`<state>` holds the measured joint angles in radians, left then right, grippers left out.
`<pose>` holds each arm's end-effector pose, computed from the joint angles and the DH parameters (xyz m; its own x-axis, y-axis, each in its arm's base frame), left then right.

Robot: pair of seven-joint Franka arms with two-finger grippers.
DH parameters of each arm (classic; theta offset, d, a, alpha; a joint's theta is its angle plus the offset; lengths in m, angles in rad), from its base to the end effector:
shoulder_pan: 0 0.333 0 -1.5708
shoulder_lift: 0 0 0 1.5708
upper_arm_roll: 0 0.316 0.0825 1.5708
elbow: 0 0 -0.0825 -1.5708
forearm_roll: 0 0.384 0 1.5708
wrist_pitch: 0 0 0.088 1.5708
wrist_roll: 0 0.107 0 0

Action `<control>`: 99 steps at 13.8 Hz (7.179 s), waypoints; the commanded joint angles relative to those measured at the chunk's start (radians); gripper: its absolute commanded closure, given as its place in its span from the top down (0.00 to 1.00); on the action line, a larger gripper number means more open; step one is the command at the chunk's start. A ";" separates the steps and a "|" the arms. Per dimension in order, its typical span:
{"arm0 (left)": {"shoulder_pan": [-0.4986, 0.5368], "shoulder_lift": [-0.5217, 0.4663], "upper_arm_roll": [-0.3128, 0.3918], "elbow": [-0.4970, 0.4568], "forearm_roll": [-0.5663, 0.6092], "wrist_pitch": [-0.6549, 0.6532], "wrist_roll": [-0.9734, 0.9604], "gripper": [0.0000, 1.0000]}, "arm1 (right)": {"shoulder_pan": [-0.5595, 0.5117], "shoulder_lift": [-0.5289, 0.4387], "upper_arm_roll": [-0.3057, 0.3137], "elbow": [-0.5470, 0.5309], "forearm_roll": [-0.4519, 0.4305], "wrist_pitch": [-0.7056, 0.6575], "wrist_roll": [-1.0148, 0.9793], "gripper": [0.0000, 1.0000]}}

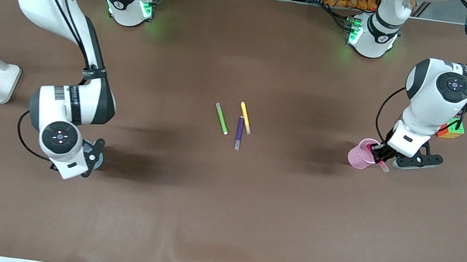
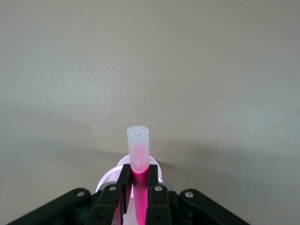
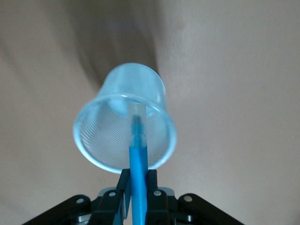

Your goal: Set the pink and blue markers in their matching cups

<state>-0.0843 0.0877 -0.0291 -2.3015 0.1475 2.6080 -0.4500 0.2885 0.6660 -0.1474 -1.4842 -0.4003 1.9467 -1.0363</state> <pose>0.5376 -0.0643 0.3311 0.9494 0.2109 0.2326 0.2160 -0.9764 0.0036 0.6895 0.0881 0.2774 0.1631 0.8668 -0.4712 0.9835 -0.1808 0.0078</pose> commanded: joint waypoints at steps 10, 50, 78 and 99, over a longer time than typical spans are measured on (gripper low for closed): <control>0.018 0.043 -0.012 -0.001 0.021 0.037 -0.001 1.00 | -0.015 -0.042 -0.006 -0.018 -0.114 -0.040 0.021 0.00; 0.002 -0.224 0.006 0.702 -0.088 -1.177 0.404 1.00 | 0.116 0.043 0.003 -0.013 -0.397 -0.080 0.414 0.38; -0.020 -0.278 0.049 0.620 -0.147 -1.043 0.404 1.00 | -0.121 -0.347 0.023 0.237 0.326 -0.371 0.563 1.00; 0.021 -0.243 0.051 0.697 -0.109 -1.100 0.405 1.00 | -0.269 -0.760 0.108 -0.209 0.445 -0.301 0.927 1.00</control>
<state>-0.0682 -0.1842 0.0218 -1.6630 0.0211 1.5444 -0.0387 0.0455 -0.0619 -0.0610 -1.6579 0.0379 1.6313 -0.1229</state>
